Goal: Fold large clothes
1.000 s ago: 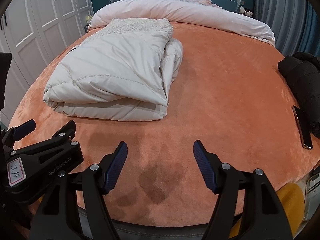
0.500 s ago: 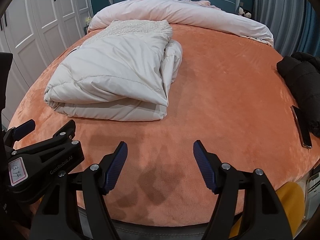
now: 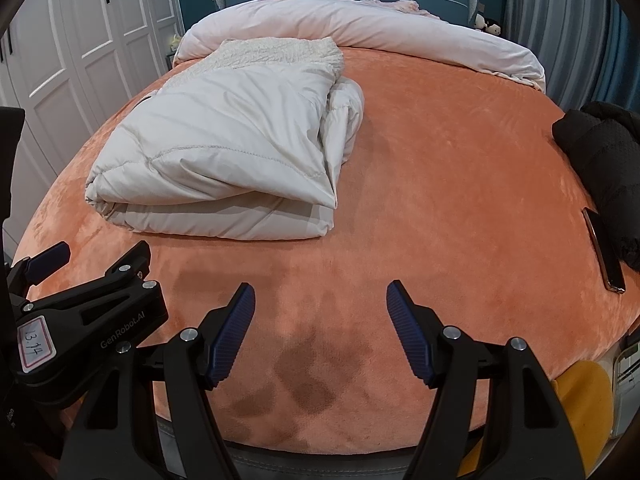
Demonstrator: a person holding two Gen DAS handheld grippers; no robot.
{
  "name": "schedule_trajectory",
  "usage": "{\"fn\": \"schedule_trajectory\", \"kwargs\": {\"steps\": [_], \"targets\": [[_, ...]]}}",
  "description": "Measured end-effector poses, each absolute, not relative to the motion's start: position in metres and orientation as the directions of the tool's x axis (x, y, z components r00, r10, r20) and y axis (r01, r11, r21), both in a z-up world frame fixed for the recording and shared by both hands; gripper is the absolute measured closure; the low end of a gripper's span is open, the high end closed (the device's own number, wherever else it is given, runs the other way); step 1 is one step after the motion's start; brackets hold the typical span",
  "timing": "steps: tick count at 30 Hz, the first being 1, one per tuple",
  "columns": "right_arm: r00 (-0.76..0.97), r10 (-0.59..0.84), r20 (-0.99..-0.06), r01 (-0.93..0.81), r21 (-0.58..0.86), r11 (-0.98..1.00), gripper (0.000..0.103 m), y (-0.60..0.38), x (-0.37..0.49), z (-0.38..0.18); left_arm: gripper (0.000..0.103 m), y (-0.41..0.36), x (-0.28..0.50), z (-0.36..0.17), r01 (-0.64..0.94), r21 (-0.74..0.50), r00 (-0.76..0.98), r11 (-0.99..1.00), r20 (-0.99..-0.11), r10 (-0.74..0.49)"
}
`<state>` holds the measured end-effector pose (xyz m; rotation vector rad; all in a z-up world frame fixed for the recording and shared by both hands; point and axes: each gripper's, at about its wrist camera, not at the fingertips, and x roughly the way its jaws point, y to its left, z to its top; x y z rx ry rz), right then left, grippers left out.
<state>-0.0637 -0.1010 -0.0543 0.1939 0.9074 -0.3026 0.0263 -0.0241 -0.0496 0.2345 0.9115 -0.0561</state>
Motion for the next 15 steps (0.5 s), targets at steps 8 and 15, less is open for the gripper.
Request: {"fn": "schedule_trajectory", "kwargs": {"steps": [8, 15], "targets": [[0.577, -0.18, -0.797, 0.345, 0.038, 0.938, 0.037, -0.0984, -0.0632, -0.0544, 0.016, -0.0236, 0.0266, -0.0504, 0.147, 0.177, 0.614, 0.973, -0.787, 0.051], [0.576, -0.186, -0.796, 0.354, 0.038, 0.934, 0.037, -0.0931, -0.063, -0.0553, 0.017, -0.0231, 0.0269, -0.0507, 0.148, 0.178, 0.615, 0.973, -0.787, 0.05]]}}
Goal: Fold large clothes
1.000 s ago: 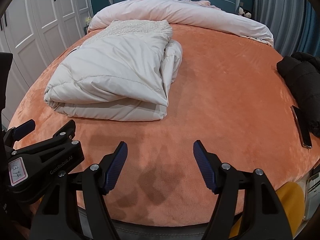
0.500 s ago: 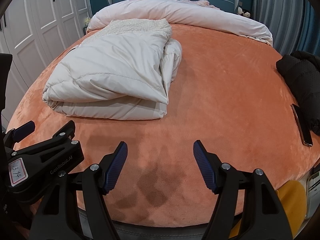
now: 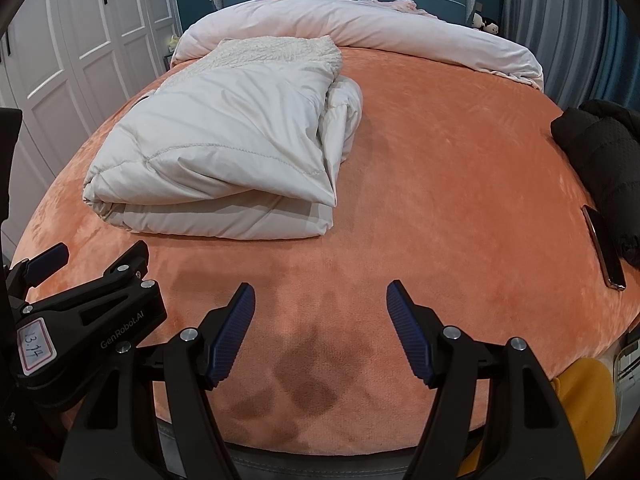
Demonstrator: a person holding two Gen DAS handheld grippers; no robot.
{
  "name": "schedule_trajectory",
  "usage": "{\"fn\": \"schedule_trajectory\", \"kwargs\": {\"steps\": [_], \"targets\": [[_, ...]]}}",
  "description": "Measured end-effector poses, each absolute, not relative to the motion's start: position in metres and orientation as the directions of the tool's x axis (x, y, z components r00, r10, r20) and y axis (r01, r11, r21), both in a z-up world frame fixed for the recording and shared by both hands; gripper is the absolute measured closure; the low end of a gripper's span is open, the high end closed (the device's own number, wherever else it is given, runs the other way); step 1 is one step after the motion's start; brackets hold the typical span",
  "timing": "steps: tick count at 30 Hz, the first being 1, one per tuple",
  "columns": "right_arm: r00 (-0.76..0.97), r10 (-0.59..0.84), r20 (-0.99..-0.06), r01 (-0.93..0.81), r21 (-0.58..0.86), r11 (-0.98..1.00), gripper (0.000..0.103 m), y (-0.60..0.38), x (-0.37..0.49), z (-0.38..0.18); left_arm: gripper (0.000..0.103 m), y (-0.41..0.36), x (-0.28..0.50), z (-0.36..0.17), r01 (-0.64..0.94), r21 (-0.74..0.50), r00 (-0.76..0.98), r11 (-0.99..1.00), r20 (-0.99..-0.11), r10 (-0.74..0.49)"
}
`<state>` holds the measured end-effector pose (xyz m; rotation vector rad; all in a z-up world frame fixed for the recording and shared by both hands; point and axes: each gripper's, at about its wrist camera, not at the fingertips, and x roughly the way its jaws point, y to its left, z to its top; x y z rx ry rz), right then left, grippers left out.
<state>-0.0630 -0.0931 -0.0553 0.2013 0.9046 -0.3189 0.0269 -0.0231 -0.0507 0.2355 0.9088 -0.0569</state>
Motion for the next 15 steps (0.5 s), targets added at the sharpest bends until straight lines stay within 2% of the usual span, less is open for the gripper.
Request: {"fn": "schedule_trajectory", "kwargs": {"steps": [15], "targets": [[0.578, -0.212, -0.788, 0.386, 0.035, 0.922, 0.037, -0.077, -0.067, -0.057, 0.018, -0.028, 0.024, -0.049, 0.141, 0.195, 0.635, 0.971, -0.77, 0.063]]}}
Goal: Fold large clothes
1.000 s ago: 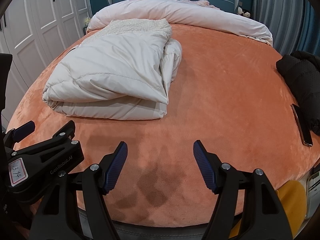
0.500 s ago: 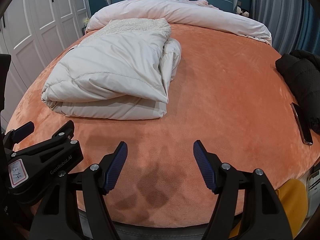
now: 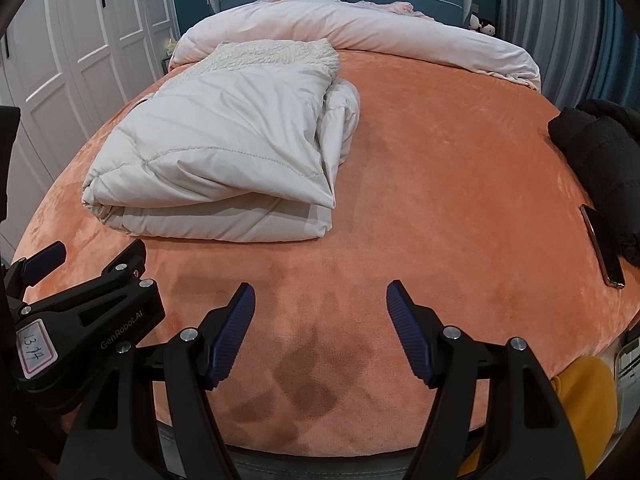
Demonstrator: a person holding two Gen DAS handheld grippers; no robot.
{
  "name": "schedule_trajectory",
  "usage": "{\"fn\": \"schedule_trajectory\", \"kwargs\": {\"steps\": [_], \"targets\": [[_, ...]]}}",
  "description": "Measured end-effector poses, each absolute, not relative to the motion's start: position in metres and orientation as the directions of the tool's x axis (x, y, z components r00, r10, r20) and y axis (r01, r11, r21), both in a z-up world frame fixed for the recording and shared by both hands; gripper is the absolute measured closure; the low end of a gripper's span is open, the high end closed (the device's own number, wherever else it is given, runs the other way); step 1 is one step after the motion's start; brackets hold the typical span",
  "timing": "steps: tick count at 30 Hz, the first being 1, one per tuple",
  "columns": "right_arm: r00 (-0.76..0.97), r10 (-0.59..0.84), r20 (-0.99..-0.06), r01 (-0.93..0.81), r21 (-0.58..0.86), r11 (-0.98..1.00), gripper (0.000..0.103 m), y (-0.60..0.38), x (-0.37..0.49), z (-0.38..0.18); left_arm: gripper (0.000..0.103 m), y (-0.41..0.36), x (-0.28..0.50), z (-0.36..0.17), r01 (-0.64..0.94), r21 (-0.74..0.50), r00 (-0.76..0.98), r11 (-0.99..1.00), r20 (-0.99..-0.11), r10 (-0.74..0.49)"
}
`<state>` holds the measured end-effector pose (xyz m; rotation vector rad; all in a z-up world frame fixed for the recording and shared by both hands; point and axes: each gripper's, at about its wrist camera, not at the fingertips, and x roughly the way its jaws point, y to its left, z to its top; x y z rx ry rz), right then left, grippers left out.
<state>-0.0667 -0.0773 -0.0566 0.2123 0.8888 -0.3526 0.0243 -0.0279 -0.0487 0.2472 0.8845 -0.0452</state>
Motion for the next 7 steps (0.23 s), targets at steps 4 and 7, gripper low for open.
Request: {"fn": "schedule_trajectory", "kwargs": {"steps": [4, 7], "targets": [[0.578, -0.219, -0.786, 0.392, 0.031, 0.92, 0.037, -0.0757, -0.0669, -0.0562, 0.02, -0.0292, 0.0246, -0.0489, 0.14, 0.192, 0.631, 0.971, -0.774, 0.062], [0.578, -0.223, -0.785, 0.398, 0.032, 0.917, 0.037, -0.0742, -0.0683, -0.0559, 0.02, -0.0298, 0.0237, -0.0484, 0.133, 0.191, 0.629, 0.973, -0.774, 0.066]]}}
